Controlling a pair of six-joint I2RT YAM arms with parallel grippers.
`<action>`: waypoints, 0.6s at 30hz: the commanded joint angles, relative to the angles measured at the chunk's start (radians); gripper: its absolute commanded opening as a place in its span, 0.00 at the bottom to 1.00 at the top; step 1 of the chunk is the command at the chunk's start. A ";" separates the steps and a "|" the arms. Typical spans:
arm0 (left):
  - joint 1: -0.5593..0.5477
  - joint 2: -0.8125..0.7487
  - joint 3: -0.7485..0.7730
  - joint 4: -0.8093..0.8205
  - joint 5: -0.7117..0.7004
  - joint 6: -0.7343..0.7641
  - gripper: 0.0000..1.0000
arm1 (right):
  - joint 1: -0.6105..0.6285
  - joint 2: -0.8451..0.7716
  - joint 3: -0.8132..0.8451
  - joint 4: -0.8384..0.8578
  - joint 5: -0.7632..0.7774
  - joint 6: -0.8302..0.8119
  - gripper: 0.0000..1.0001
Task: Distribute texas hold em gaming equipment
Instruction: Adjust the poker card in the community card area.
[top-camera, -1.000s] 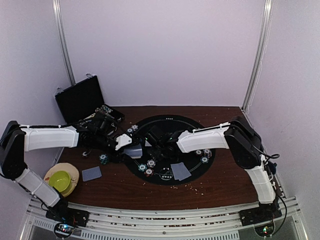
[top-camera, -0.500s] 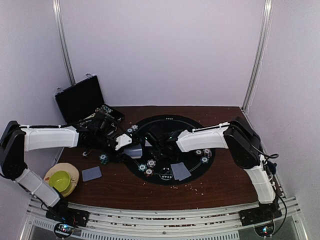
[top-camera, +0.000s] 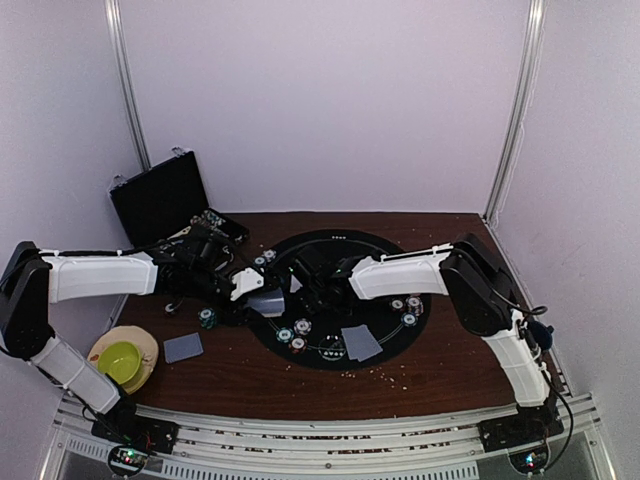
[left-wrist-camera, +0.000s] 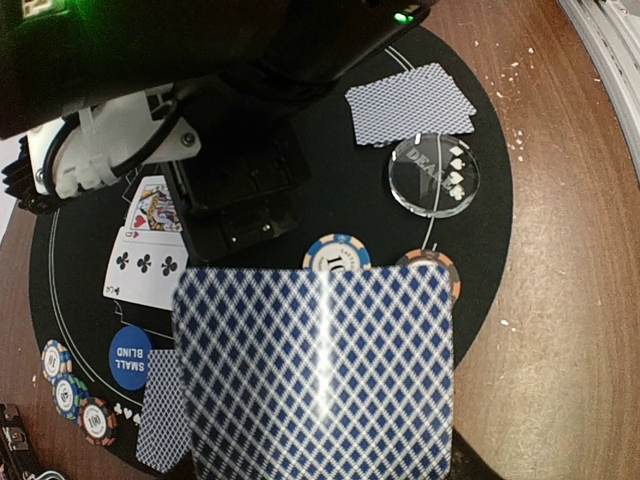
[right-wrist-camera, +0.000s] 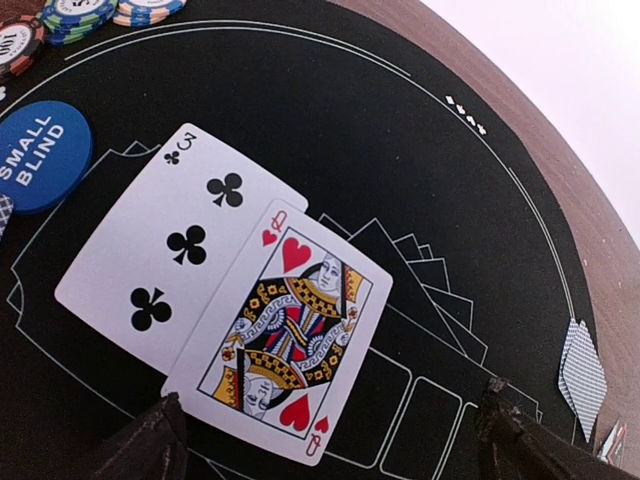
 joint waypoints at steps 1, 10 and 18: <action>-0.006 0.001 -0.004 0.046 0.013 0.003 0.52 | -0.017 0.047 0.003 -0.032 0.019 -0.011 1.00; -0.005 0.000 -0.006 0.047 0.014 0.004 0.52 | -0.016 -0.076 -0.046 -0.019 -0.097 0.024 1.00; -0.006 -0.003 -0.007 0.047 0.013 0.009 0.52 | -0.019 -0.424 -0.257 0.046 -0.242 0.132 1.00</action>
